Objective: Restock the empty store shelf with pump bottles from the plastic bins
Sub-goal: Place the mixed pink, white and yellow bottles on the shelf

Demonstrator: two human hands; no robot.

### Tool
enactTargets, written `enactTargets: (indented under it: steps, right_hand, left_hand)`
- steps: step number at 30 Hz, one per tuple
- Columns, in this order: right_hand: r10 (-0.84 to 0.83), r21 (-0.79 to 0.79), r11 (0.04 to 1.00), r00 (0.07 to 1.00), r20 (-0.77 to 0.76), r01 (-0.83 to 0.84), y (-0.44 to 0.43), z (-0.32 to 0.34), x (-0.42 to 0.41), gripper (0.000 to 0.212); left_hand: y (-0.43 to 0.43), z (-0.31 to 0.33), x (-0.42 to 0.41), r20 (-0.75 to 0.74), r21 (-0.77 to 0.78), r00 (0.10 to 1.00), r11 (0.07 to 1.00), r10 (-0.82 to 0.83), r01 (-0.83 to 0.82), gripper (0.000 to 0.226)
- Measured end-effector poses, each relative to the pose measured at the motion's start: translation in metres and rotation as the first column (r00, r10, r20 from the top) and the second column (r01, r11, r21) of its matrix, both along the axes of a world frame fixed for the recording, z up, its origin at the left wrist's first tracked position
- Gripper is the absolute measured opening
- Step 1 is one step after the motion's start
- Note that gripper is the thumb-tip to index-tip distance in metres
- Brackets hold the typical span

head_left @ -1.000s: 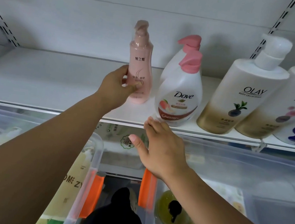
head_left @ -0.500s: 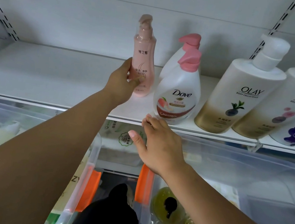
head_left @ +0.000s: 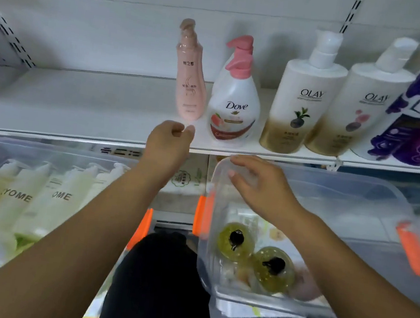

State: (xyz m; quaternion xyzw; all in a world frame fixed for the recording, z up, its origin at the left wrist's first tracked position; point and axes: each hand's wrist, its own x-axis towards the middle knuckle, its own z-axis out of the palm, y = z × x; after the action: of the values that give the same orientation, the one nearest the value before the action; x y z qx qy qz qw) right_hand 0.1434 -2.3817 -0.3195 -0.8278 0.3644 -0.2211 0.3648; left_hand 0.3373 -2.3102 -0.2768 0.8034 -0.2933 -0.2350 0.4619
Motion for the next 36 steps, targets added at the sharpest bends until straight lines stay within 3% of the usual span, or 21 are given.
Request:
enactTargets:
  steps: [6,9,11,14,18,20,23,27,30,33,36]
  right_hand:
    - [-0.184,0.062,0.979,0.975,-0.123,0.193,0.022,0.018,-0.104,0.033]
    - [-0.289,0.107,0.945,0.941,-0.173,0.31,0.029,0.025,-0.156,0.037]
    - [-0.319,0.13,0.928,0.926,-0.203,0.349,0.032,0.025,-0.185,0.047]
    - [-0.252,0.212,0.924,0.923,-0.292,0.319,0.041,0.014,-0.212,0.07]
    - [-0.225,0.321,0.893,0.932,-0.284,0.314,0.048,-0.007,-0.215,0.061]
    - [-0.238,0.304,0.893,0.921,-0.308,0.332,0.048,-0.014,-0.209,0.059]
    - [-0.249,0.232,0.907,0.892,-0.377,0.351,0.045,-0.02,-0.201,0.039]
    - [-0.317,0.183,0.902,0.887,-0.337,0.392,0.043,-0.02,-0.2,0.029]
    - [-0.418,0.239,0.849,0.875,-0.243,0.472,0.043,-0.017,-0.206,0.034]
    - [-0.505,0.307,0.809,0.86,-0.072,0.501,0.043,-0.003,-0.208,0.052]
    - [-0.514,0.315,0.829,0.851,0.105,0.462,0.049,0.029,-0.201,0.057]
  left_hand:
    - [0.023,-0.009,-0.074,0.093,0.33,0.955,0.914,-0.282,0.238,0.072]
    - [0.032,-0.031,-0.098,-0.009,0.427,0.926,0.836,-0.377,0.344,0.105]
    - [0.038,-0.042,-0.109,-0.056,0.491,0.918,0.789,-0.393,0.368,0.109]
    - [0.045,-0.049,-0.12,0.023,0.55,0.907,0.763,-0.421,0.34,0.107]
    - [0.044,-0.049,-0.125,0.036,0.533,0.917,0.784,-0.397,0.319,0.103]
    - [0.046,-0.05,-0.126,0.058,0.526,0.914,0.791,-0.401,0.313,0.102]
    - [0.049,-0.055,-0.126,0.066,0.503,0.915,0.805,-0.398,0.314,0.099]
    - [0.05,-0.055,-0.127,0.093,0.478,0.917,0.825,-0.388,0.3,0.093]
    - [0.051,-0.055,-0.129,0.104,0.454,0.925,0.845,-0.366,0.284,0.09]
    - [0.054,-0.056,-0.134,0.257,0.414,0.891,0.875,-0.375,0.249,0.083]
    - [0.061,-0.044,-0.143,0.37,0.155,0.85,0.927,-0.374,0.34,0.067]
